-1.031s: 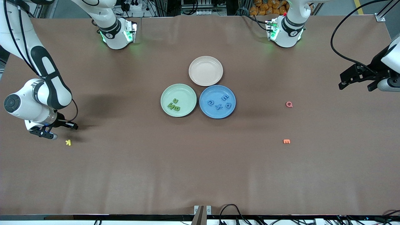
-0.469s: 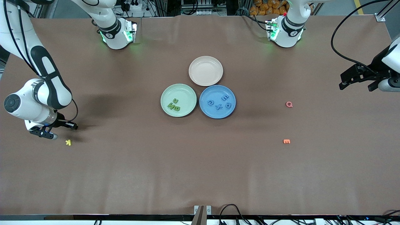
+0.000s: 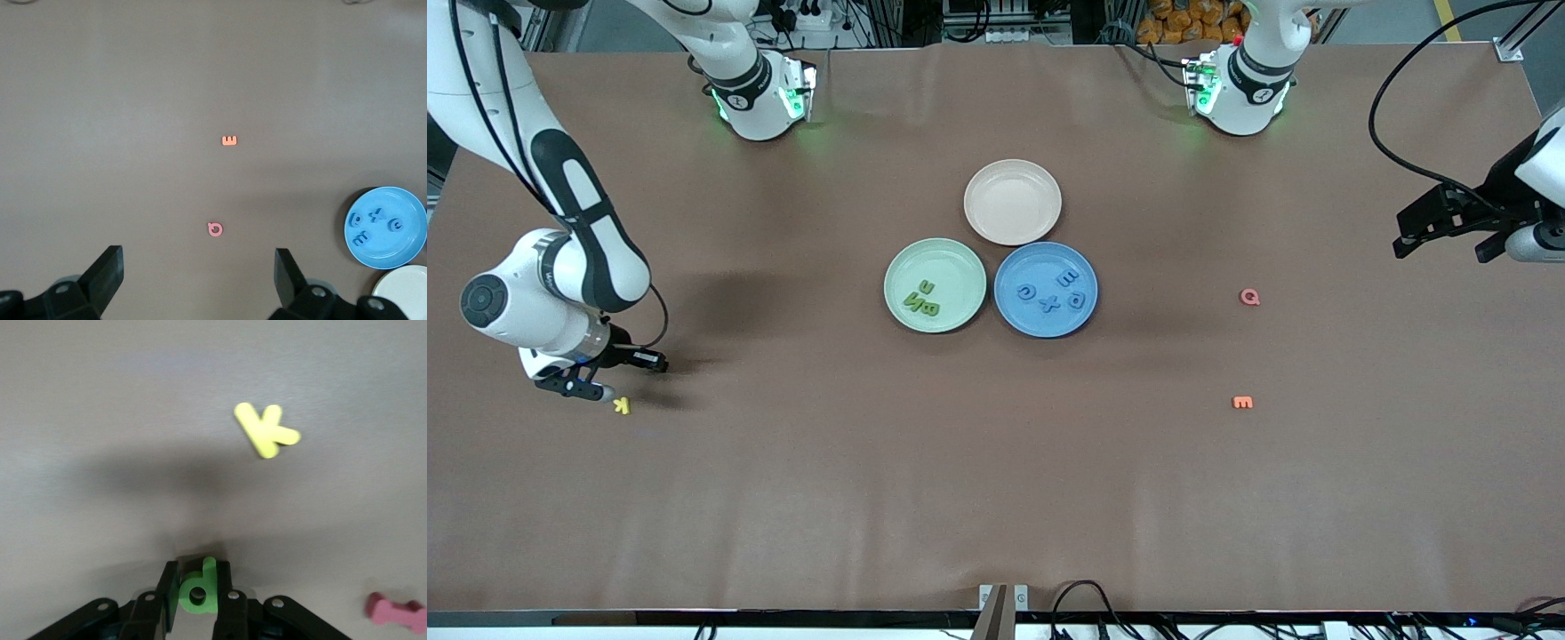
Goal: Sort letters by color into matching plates
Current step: 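Lower the right gripper onto the green d and close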
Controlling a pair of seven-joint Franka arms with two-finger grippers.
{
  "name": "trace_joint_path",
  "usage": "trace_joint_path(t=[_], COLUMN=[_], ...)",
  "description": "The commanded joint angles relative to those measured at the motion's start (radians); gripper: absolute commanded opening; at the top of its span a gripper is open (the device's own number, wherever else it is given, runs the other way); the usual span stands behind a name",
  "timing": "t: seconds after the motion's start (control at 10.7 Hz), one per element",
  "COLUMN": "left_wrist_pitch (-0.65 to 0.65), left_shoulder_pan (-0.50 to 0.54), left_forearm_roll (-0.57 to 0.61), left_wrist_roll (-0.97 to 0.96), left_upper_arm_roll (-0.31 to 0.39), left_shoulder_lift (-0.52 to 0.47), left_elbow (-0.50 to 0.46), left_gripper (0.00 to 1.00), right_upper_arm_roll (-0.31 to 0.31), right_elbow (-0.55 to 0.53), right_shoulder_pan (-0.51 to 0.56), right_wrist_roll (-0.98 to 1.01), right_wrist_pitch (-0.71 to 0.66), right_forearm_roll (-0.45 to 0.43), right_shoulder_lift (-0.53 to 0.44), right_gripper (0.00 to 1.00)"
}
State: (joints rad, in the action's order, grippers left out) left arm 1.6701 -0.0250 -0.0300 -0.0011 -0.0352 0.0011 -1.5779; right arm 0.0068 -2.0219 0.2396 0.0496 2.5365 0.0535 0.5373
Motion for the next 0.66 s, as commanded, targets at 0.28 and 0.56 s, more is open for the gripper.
trace_joint_path(t=[0.28,0.56], left_wrist_pitch=[0.016,0.016], left_shoulder_pan=[0.005,0.004], left_forearm_roll=[0.002,0.002], left_wrist_roll=[0.018,0.018], left_upper_arm_roll=[0.0,-0.002], left_shoulder_lift=[0.01,0.016], left_elbow=[0.015,0.015], left_gripper=[1.0,1.0], right_upper_arm_roll=[-0.001,-0.002], right_elbow=[-0.012,-0.011], right_shoulder_pan=[-0.176,-0.297], right_wrist_roll=[-0.27,-0.37], right_wrist_pitch=[-0.056,-0.12], right_forearm_roll=[0.002,0.002], right_shoulder_lift=[-0.063,-0.095], right_gripper=[0.23,0.23])
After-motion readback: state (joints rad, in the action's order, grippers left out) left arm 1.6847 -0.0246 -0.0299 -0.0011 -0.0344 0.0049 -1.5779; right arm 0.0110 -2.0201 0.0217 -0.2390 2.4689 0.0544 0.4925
